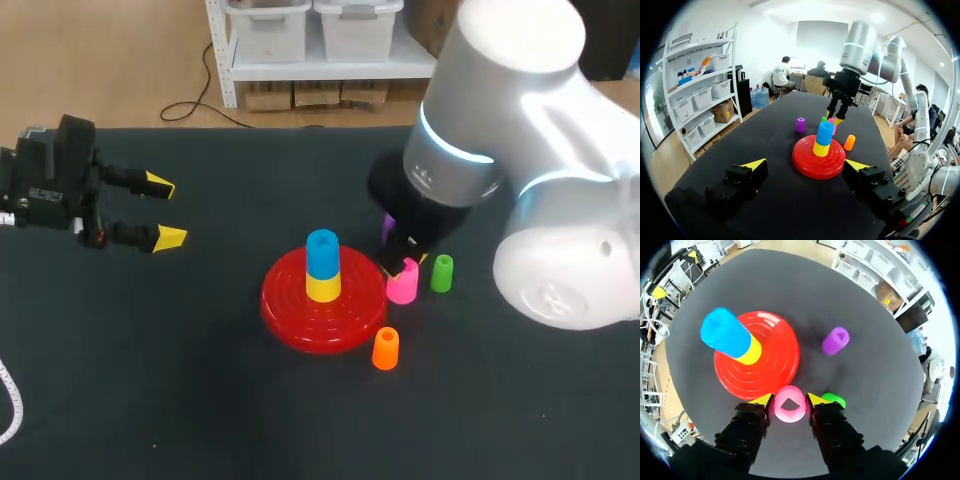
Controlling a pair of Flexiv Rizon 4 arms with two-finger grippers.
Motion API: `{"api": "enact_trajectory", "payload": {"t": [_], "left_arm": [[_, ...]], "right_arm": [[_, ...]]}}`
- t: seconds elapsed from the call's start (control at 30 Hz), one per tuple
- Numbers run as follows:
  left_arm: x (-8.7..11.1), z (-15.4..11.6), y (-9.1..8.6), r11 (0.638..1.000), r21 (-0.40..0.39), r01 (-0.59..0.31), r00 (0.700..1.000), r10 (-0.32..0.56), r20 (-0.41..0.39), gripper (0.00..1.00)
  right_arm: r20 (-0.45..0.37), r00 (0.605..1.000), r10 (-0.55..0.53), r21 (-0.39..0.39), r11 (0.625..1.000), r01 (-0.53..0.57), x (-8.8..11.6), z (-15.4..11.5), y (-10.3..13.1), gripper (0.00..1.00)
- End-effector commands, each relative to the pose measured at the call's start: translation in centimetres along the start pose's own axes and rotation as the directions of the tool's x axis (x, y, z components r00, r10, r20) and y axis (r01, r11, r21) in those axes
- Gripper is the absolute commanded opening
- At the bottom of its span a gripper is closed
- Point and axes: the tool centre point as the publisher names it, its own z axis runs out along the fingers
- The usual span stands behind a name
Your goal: Pick up and stack the cylinders on the red base in this order: pink,purple,orange,green
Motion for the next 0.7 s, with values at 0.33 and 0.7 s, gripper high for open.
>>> {"api": "enact_trajectory", "payload": {"t": [0.33,0.7], "left_arm": [[0.1,0.0,0.0,1.000,-0.001,-0.002,1.000,0.002,0.005,1.00],[0.1,0.0,0.0,1.000,-0.001,-0.002,1.000,0.002,0.005,1.00]], "right_arm": [[-0.034,0.997,-0.069,0.004,0.998,0.069,-4.0,-4.8,-0.2,0.00],[-0.005,0.993,-0.114,-0.044,0.992,0.114,-8.4,-8.5,0.3,0.00]]}}
